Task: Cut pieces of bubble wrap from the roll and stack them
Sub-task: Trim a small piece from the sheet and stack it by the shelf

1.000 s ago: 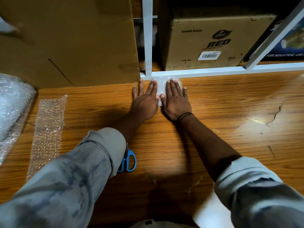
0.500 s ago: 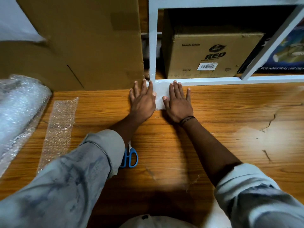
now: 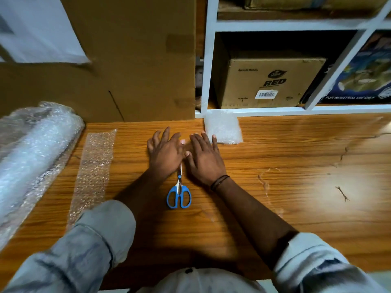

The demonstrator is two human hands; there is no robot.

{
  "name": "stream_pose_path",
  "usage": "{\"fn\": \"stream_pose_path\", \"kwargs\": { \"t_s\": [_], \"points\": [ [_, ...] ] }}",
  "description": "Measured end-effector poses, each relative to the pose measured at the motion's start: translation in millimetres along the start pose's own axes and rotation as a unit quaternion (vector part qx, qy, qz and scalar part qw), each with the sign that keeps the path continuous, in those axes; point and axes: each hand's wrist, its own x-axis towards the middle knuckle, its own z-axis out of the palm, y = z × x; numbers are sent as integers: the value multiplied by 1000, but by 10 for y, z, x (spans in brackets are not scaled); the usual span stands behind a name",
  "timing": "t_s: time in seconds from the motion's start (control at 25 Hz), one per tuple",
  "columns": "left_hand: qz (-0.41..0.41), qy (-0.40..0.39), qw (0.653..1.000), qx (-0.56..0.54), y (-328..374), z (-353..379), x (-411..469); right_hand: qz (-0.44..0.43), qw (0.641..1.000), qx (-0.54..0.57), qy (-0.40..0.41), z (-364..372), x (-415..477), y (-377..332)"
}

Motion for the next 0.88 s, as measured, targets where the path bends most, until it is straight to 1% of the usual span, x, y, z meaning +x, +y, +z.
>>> {"fn": "stream_pose_path", "kwargs": {
  "t_s": [0.24,0.52,0.68,0.8,0.88],
  "points": [
    [-10,22,1000,-4,-612,-279,-339,3,1000,27,3,151,-26,-578],
    [-39,44,998,-1,-1725,-505,-736,-23,998,49,-15,568,-38,-1491],
    [-38,60,997,4,-2178,-498,-962,-18,998,54,-29,809,-93,-1887],
    [-43,66,997,-10,-2475,-524,-1094,-34,998,45,-34,997,-127,-2160],
    [-25,75,997,-8,-2675,-528,-1182,-49,997,41,-45,1115,-143,-2352]
  ]
}}
